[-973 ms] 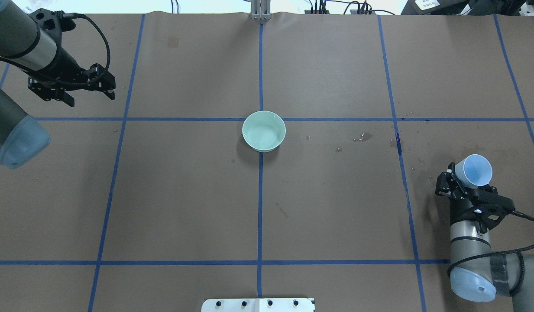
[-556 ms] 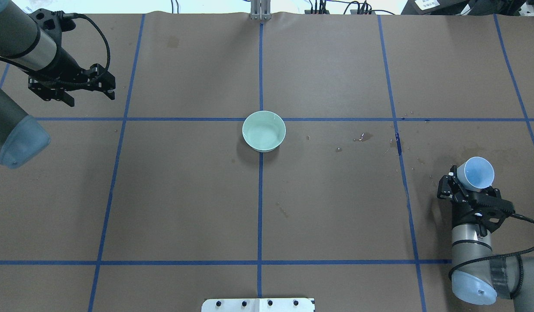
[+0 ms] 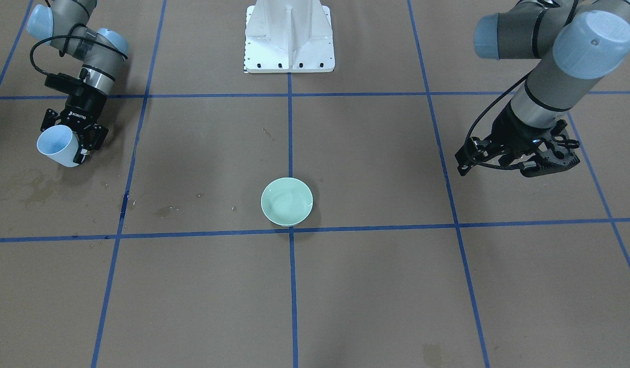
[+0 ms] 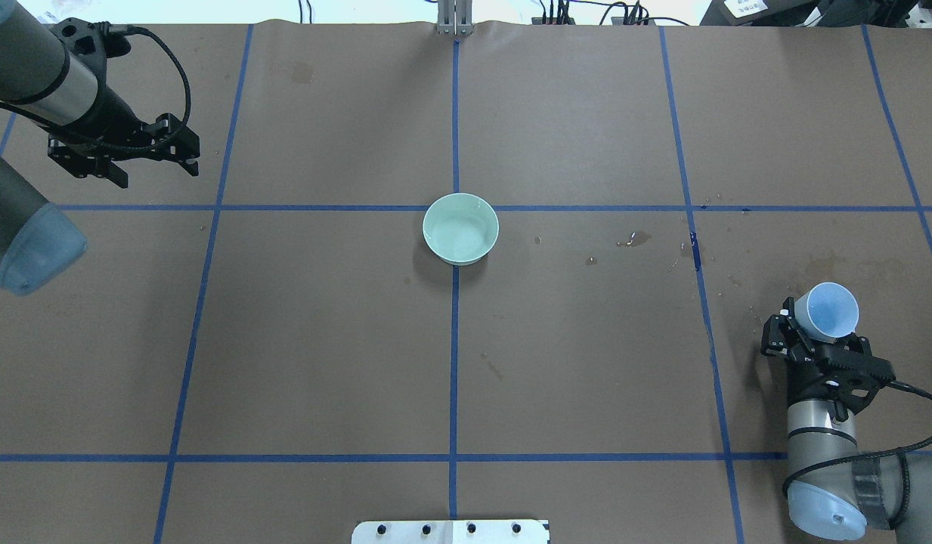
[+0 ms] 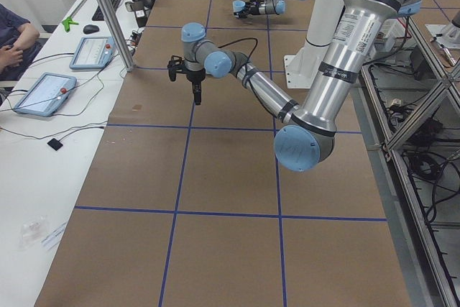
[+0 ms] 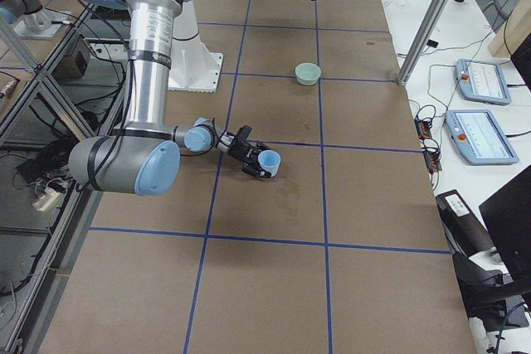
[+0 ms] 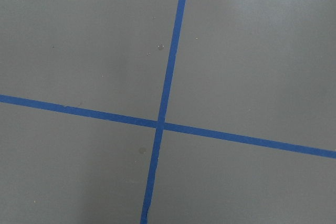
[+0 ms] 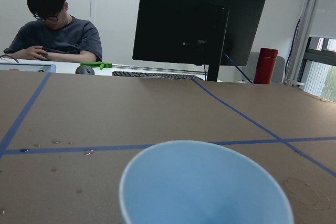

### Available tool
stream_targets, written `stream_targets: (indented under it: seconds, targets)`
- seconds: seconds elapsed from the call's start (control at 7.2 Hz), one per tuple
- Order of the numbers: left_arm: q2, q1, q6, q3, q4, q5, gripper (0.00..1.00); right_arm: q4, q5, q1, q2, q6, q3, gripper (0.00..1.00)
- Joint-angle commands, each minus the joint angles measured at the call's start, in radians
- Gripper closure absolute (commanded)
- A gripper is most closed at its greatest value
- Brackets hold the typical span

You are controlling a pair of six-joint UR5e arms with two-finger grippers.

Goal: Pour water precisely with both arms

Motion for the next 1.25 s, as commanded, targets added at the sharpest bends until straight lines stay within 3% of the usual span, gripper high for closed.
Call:
stream_targets:
  seconds: [0.0,0.14,0.28,0.42,1.11]
  targets:
    - [0.005,0.001,0.001,-0.001,0.0,0.0,0.0,-0.001,-0.001,-0.01,-0.001,0.003,0.0,1.0]
    - [0.005,0.001,0.001,0.001,0.0,0.001,0.0,-0.001,-0.001,-0.014,-0.008,0.003,-0.002,0.91]
    - [0.005,0.001,0.001,0.001,0.0,0.0,0.0,-0.001,-0.005,-0.016,-0.02,0.005,0.0,0.56]
    - [0.005,0.001,0.001,0.001,0.0,0.0,0.0,-0.001,-0.017,-0.016,-0.025,0.005,0.0,0.01]
    - [0.005,0.001,0.003,0.001,0.0,0.0,0.0,0.0,-0.023,-0.016,-0.033,0.005,0.009,0.01]
